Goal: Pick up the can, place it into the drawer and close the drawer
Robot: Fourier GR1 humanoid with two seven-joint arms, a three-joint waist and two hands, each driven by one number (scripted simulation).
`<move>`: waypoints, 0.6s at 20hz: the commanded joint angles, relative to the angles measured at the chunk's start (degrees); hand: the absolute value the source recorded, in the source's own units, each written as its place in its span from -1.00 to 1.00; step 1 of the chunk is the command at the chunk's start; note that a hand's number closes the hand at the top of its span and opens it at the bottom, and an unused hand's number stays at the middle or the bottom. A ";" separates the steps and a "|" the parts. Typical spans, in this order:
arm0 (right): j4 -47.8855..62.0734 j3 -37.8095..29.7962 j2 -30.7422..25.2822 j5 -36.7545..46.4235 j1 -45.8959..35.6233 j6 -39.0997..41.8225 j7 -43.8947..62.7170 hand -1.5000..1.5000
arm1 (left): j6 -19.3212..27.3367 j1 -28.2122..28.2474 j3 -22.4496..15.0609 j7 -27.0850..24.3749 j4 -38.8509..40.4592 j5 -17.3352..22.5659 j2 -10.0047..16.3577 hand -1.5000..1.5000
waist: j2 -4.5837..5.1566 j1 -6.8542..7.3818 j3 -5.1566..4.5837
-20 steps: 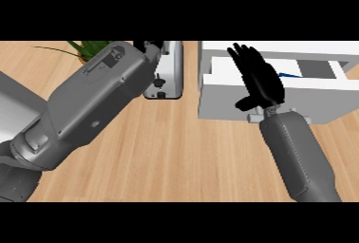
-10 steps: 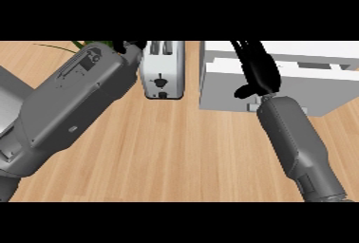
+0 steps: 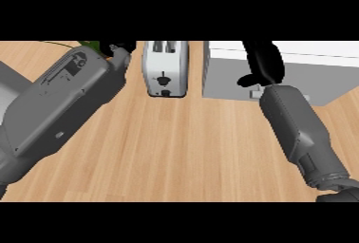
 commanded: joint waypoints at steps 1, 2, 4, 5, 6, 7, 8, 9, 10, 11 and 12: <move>6.20 -1.91 -1.18 0.22 -4.24 -3.50 0.65 -1.00 | -0.51 1.33 0.63 0.54 -2.04 -0.62 1.40 -1.00 | 0.81 0.66 0.53; 6.95 -2.78 -1.64 -0.57 -6.79 -1.32 1.42 -1.00 | 1.02 -0.50 -0.13 2.42 -3.21 -1.11 1.45 -1.00 | 0.64 0.97 0.55; 8.45 -2.76 -2.47 -0.17 -6.34 -4.16 -0.47 -1.00 | 0.27 0.80 0.16 2.58 -3.22 -1.39 1.99 -1.00 | 0.72 0.26 0.54; 9.24 -2.60 -1.25 0.80 -8.60 -3.62 3.48 -1.00 | -0.51 1.94 0.40 2.08 -5.05 -1.28 3.11 -1.00 | 0.79 1.48 0.49; 9.33 -3.62 -3.05 -0.64 -9.28 -3.18 0.35 -1.00 | 0.30 0.10 0.02 2.96 -2.96 -1.88 2.14 -1.00 | 1.03 0.64 0.56; 10.16 -3.19 -3.42 0.43 -10.69 -2.29 2.48 -1.00 | -1.87 1.89 1.54 2.93 -5.12 -0.51 4.00 -1.00 | 1.07 1.84 0.49; 10.75 -2.92 -3.49 0.82 -10.30 -3.61 1.54 -1.00 | 0.23 1.70 0.41 2.19 -4.02 -2.07 2.27 -1.00 | 1.10 0.94 0.53; 11.53 -2.53 -2.25 1.83 -10.77 -4.11 4.86 -1.00 | 0.16 -0.02 -0.11 5.13 -6.49 -1.74 3.98 -1.00 | 0.93 2.30 0.55; 11.76 -2.55 -2.27 1.84 -10.64 -5.41 3.85 -1.00 | 1.19 0.71 -0.21 2.77 -4.35 -2.57 1.06 -1.00 | 1.43 1.24 0.56; 12.57 -2.32 -2.40 2.47 -12.80 -3.32 6.06 -1.00 | 1.04 1.17 -0.22 3.57 -5.76 -2.40 1.89 -1.00 | 1.21 1.89 0.51; 12.35 -2.84 -3.33 1.95 -13.08 -3.70 5.20 -1.00 | 1.13 0.95 -0.30 4.22 -6.26 -2.56 2.58 -1.00 | 1.18 2.00 0.54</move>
